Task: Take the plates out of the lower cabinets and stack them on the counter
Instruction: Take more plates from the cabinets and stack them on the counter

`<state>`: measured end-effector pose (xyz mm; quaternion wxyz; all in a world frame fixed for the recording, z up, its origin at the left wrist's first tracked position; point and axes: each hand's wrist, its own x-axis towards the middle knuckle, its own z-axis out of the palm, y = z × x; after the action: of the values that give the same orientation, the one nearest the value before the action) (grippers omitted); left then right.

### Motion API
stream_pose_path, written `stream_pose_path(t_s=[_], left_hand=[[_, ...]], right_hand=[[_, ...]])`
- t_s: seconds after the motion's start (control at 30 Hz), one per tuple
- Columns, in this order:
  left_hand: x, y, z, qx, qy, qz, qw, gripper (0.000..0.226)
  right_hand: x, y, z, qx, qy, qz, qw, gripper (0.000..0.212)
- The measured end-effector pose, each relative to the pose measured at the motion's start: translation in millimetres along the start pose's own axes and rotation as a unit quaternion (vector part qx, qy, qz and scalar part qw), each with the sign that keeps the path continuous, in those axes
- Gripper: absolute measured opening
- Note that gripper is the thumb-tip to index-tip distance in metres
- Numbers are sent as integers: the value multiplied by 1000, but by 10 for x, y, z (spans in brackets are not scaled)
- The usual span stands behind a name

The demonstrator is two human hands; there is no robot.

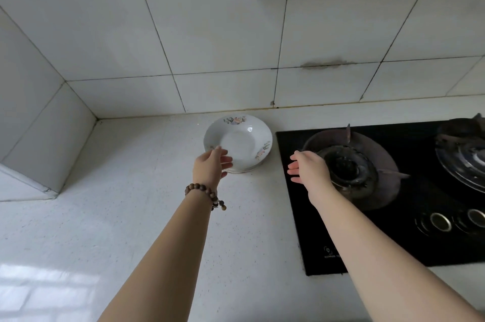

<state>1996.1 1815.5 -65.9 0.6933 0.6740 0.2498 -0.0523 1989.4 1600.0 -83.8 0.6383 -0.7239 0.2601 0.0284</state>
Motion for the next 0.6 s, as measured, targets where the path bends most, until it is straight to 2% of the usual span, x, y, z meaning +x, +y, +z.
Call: stream_pose_path(t_s=[0.3, 0.6], left_hand=[[-575, -398, 354, 10, -19, -31, 999, 30], [-1044, -548, 598, 60, -102, -9, 993, 35]], right_hand=[[-409, 444, -455, 28, 13, 24, 999, 19], [-866, 757, -782, 59, 69, 29, 995, 13]])
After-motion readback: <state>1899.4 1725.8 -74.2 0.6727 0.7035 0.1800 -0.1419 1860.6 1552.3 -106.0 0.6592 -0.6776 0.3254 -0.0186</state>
